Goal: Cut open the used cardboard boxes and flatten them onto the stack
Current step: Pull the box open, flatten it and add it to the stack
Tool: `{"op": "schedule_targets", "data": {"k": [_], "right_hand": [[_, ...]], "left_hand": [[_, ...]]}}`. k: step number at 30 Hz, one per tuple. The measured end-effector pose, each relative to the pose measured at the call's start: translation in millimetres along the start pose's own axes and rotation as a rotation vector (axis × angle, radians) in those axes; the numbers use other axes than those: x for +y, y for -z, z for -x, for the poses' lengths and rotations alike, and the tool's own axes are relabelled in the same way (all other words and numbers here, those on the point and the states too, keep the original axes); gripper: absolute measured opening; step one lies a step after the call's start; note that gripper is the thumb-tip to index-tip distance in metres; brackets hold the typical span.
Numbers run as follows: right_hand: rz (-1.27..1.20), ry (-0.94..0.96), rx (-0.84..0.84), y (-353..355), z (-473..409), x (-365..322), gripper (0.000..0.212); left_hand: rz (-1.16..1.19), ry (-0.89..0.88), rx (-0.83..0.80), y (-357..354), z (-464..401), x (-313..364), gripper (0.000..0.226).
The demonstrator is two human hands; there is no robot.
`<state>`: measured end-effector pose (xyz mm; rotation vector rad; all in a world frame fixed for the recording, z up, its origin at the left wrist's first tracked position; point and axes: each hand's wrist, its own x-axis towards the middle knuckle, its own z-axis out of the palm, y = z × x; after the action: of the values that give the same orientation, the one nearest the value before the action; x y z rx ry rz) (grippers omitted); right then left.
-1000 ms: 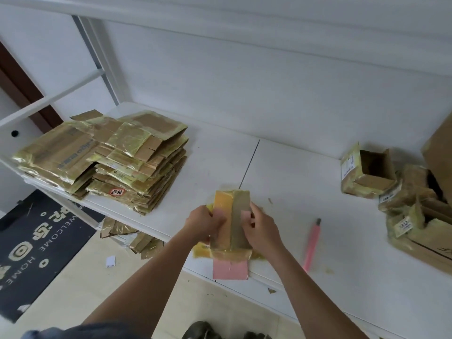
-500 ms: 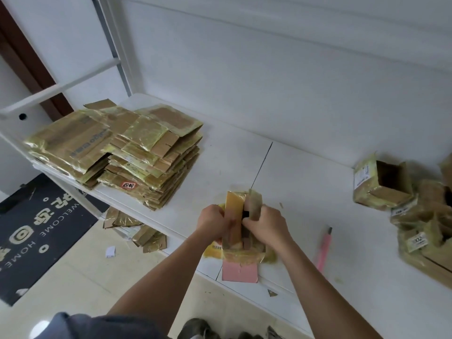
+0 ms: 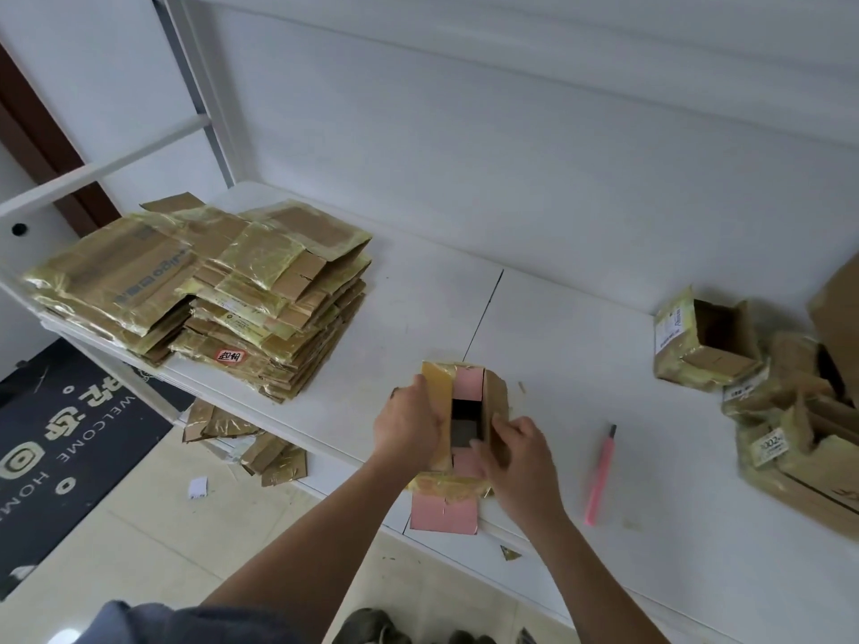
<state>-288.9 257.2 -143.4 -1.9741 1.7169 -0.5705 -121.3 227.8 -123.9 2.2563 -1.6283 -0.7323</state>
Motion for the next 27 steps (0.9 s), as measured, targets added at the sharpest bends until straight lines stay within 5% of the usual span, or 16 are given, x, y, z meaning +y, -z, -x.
{"op": "schedule_targets", "data": {"k": [3,8,10,14,18,24,27], "right_hand": [[-0.053,-0.025,-0.088,3.9,0.0,2.6,0.052],[-0.230,-0.069,-0.059,5.7,-0.4,0.2,0.049],[-0.245,-0.079,-0.068,5.4,-0.4,1.7,0.047],[-0.242,-0.098,-0.081,5.6,0.0,7.7,0.043],[-0.225,-0.114,-0.111,3.6,-0.3,11.0,0.059],[0.419,0.090,0.252,27.8,-20.0,-20.8,0.084],[0.482,0.158,0.223,44.7,-32.1,-37.2,0.073]], "left_hand": [[-0.134,-0.003,-0.024,1.4,-1.6,10.4,0.031],[-0.309,0.019,-0.044,-10.5,6.3,24.2,0.088],[-0.228,0.038,-0.057,-8.5,3.8,25.1,0.072],[0.258,0.063,-0.228,23.0,-6.9,7.9,0.005],[0.612,0.149,-0.445,52.4,-1.8,-20.6,0.017],[0.337,-0.158,-0.439,68.0,11.9,0.9,0.023],[0.243,-0.292,-0.315,78.6,12.7,17.2,0.022]]}}
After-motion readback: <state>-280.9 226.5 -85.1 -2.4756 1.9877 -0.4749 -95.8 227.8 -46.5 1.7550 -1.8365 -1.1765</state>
